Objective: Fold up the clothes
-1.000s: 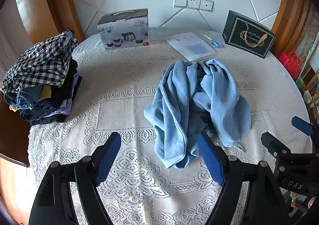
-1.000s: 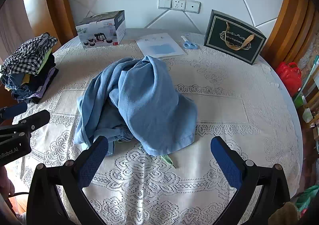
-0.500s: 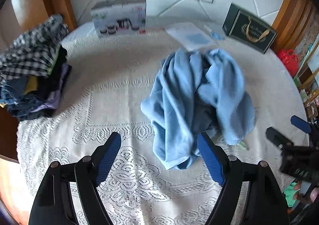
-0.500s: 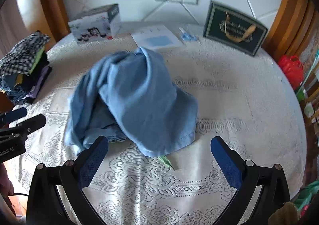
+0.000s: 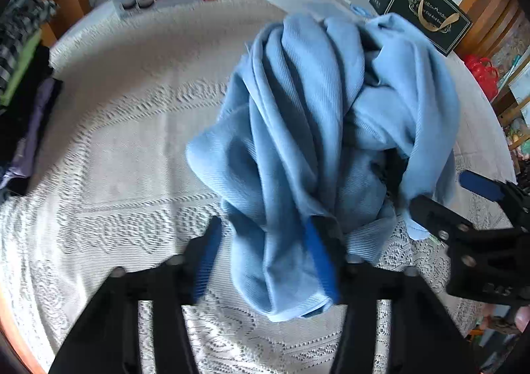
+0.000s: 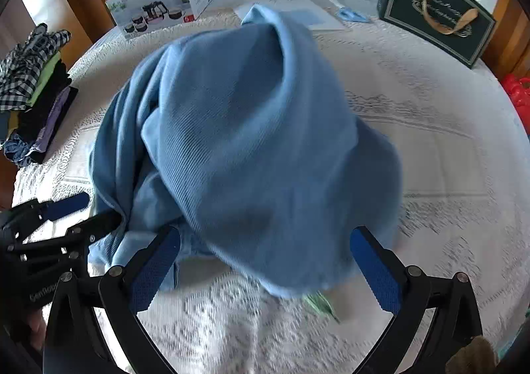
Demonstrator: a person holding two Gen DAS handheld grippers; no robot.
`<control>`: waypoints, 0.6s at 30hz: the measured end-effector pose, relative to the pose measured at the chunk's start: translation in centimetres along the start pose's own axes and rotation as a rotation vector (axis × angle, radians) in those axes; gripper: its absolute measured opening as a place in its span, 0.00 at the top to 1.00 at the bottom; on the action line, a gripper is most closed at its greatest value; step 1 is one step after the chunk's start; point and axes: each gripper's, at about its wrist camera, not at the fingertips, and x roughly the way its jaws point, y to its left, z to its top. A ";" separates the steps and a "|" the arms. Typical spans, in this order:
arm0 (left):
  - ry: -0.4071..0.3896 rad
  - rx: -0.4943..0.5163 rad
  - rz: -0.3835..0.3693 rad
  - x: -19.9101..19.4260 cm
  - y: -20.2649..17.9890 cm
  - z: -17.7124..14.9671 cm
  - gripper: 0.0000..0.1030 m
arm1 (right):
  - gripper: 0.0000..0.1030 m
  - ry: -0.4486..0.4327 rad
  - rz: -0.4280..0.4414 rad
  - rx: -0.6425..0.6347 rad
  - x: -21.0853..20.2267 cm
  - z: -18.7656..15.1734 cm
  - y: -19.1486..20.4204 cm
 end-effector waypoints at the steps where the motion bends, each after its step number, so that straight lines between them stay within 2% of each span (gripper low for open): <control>1: 0.007 0.000 -0.003 0.2 0.0 0.1 0.73 | 0.13 0.003 0.003 -0.008 0.5 0.2 0.1; 2: 0.011 0.002 0.000 0.4 0.1 0.1 0.80 | 0.36 0.006 0.003 -0.015 0.8 0.4 0.2; 3: 0.013 0.004 0.005 0.5 0.1 0.2 0.86 | 0.48 0.011 0.000 -0.021 1.1 0.5 0.3; 4: 0.013 0.005 0.009 0.5 0.2 0.3 0.89 | 0.66 0.016 0.000 -0.025 1.2 0.6 0.2; 5: 0.011 0.005 0.012 0.4 0.2 0.4 0.92 | 0.79 0.022 0.000 -0.027 1.3 0.7 0.1; 7: -0.005 0.004 0.015 -0.4 0.3 0.6 0.94 | 0.94 0.005 0.006 -0.026 0.7 0.8 -0.3; 10: -0.049 0.011 0.007 -2.5 0.4 1.0 0.95 | 0.96 -0.053 -0.011 -0.011 -1.7 1.0 -1.6; 15: -0.120 0.041 -0.032 -7.0 0.3 1.2 0.95 | 0.97 -0.138 -0.154 0.110 -7.3 0.5 -7.6; 18: -0.146 0.034 -0.015 -8.8 0.6 1.5 0.94 | 0.97 -0.156 -0.242 0.199 -10.1 0.1 -11.6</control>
